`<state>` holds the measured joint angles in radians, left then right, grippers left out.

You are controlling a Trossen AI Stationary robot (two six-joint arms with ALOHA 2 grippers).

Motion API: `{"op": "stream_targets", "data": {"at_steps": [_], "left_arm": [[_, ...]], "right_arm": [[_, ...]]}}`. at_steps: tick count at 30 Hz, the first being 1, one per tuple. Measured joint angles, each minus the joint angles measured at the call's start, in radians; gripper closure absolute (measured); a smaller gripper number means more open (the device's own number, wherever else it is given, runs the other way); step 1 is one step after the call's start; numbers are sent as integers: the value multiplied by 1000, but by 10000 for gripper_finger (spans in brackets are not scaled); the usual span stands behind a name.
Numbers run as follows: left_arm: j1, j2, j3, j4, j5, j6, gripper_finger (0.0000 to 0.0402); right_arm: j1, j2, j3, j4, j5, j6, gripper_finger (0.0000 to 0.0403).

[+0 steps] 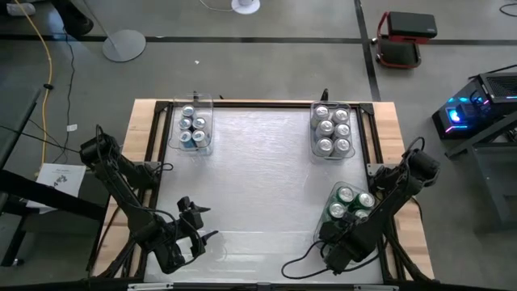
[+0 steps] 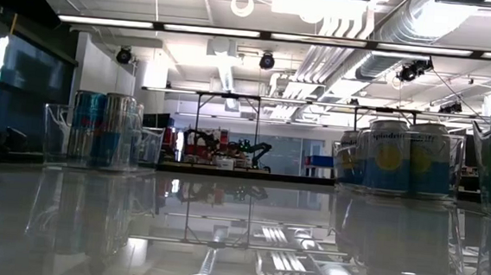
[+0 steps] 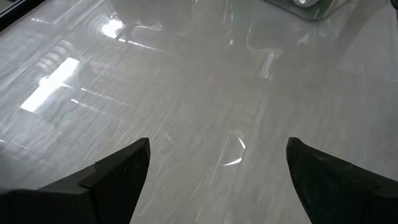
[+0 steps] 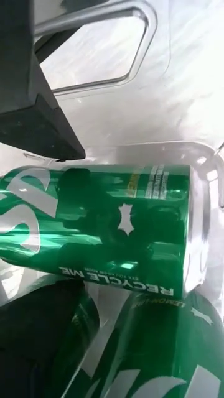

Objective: Sort soda cans
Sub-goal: Put the green soda can into the bottom transparent bin

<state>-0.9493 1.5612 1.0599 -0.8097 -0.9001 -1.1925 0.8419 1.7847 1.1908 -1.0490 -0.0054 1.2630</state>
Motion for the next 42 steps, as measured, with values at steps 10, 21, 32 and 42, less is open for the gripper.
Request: {"op": "stream_targets", "data": {"at_steps": [10,21,32,42], "left_arm": [[0,0,0,2,0,0,48],[0,0,0,3,0,0,48],[0,0,0,6,0,0,48],[0,0,0,6,0,0,48]], "right_arm": [[-4,-5,55,-122,32,37,86],[-11,-18,-45,40,8,29,87],[-17,-19,-52,53,19,15,120],[-9,-20,-52,50,65,15,179]]}}
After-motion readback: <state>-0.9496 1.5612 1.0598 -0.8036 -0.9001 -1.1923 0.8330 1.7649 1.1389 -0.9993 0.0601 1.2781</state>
